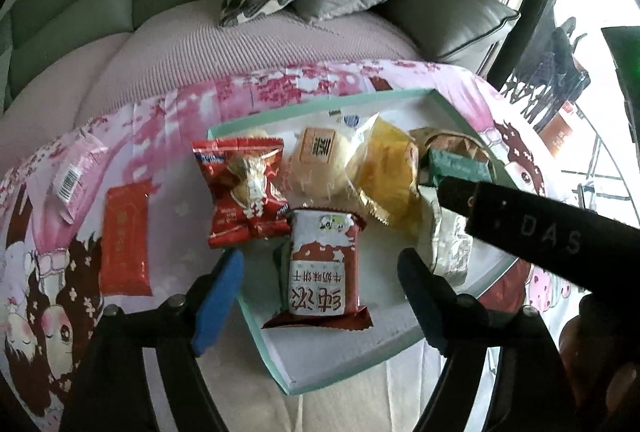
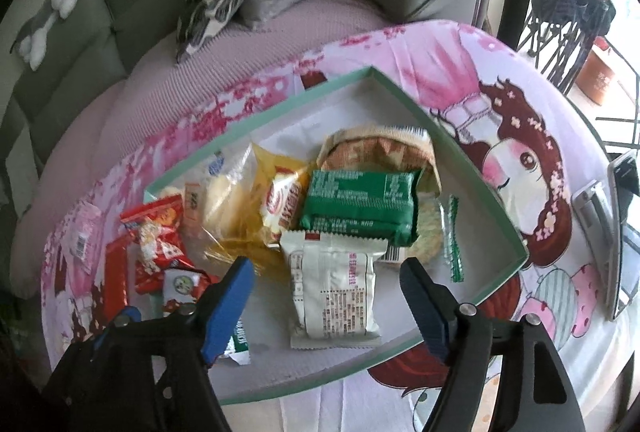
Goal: Organize snacks
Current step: 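Lower both packs into the tray and open both grippers, then withdraw both tools from the tray toward the remaining snacks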
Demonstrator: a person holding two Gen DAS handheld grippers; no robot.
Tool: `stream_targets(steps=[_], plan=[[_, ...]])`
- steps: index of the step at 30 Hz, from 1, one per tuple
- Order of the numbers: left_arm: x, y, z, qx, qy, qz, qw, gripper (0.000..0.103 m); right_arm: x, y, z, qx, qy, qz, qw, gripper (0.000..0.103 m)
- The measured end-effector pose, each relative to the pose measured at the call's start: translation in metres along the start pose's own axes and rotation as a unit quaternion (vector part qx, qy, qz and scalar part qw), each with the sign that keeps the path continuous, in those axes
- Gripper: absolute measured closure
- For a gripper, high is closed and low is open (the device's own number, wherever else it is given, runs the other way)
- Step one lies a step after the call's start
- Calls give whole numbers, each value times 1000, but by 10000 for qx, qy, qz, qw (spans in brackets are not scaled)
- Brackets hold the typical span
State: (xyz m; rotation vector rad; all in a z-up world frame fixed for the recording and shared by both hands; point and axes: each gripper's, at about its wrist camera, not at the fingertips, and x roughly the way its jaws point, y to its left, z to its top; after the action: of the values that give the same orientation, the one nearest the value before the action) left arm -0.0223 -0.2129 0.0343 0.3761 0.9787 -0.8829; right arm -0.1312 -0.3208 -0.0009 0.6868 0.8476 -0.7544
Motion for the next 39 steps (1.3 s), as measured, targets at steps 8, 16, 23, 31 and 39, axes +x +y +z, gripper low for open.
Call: stream_targets(steps=[8,16,23,31,39], plan=[[-14,36,5,-631,-265,230,9974,22,-16,-4,4,126,-256,70,9996,24],[-30,102,0,-1691,-555,687,9816,21,-12,4,2,6,-178,62,9998,24],[-37,136,-8,-2175,-599,842,9706,17,-11,27,-2,-303,-145,122,9994,24],[-37,139,-9,-2214,-576,891,9694,14,-8,41,-6,-515,-128,142,9985,23],[-33,135,-10,-2186,-608,907,9697,0,-6,39,-5,-515,-151,134,9985,0]])
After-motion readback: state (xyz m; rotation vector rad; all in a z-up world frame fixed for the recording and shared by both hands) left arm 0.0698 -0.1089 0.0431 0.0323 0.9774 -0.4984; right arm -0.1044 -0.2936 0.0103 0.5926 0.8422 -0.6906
